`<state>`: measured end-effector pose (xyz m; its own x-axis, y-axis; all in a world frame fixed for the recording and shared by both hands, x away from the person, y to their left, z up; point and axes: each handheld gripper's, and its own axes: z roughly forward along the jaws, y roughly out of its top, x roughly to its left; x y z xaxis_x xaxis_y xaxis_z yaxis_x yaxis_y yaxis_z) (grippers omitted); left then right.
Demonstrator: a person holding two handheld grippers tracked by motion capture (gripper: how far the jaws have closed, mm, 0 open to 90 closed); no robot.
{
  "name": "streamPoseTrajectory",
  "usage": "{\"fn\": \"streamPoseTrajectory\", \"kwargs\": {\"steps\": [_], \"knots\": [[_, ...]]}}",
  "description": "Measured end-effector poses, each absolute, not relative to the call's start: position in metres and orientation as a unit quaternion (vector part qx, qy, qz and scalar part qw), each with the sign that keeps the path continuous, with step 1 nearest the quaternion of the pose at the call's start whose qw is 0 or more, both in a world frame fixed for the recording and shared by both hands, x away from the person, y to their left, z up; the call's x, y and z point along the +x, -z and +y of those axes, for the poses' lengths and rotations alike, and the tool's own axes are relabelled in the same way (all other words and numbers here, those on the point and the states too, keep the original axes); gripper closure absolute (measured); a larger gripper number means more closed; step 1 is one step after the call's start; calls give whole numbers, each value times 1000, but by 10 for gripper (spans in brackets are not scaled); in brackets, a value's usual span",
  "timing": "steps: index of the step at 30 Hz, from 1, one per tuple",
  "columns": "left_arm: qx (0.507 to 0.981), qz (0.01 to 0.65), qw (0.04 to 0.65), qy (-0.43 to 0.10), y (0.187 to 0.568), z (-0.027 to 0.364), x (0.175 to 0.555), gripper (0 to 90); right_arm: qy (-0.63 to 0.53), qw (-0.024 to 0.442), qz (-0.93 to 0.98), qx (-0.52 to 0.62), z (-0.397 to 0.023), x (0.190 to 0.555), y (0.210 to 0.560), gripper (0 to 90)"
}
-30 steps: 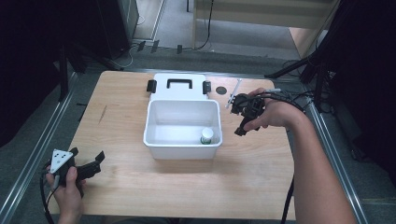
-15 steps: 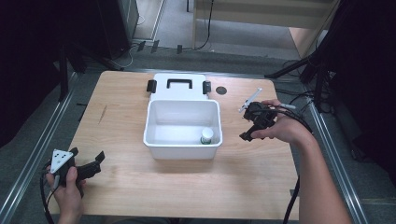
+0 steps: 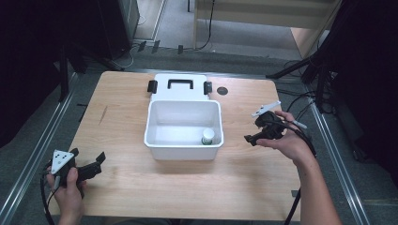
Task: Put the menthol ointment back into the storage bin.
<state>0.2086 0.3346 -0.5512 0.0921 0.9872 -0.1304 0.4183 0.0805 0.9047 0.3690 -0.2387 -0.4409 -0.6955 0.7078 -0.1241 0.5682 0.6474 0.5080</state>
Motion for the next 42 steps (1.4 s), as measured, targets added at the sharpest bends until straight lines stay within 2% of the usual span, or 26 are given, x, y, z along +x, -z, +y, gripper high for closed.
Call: {"fn": "streamPoseTrajectory", "kwargs": {"steps": [2, 6, 22, 33, 42], "knots": [[595, 590, 438, -325, 551, 335, 209, 0, -225, 173, 883, 374, -240, 365, 446, 132], [594, 591, 438, -325, 551, 335, 209, 0, -233, 205, 863, 398, -244, 356, 457, 135], [595, 590, 437, -326, 551, 334, 209, 0, -369, 267, 755, 472, -290, 316, 487, 141], [595, 590, 437, -327, 551, 334, 209, 0, -404, 293, 717, 487, -315, 290, 511, 141], [595, 590, 437, -328, 551, 334, 209, 0, -424, 294, 693, 503, -333, 269, 525, 141]]}}
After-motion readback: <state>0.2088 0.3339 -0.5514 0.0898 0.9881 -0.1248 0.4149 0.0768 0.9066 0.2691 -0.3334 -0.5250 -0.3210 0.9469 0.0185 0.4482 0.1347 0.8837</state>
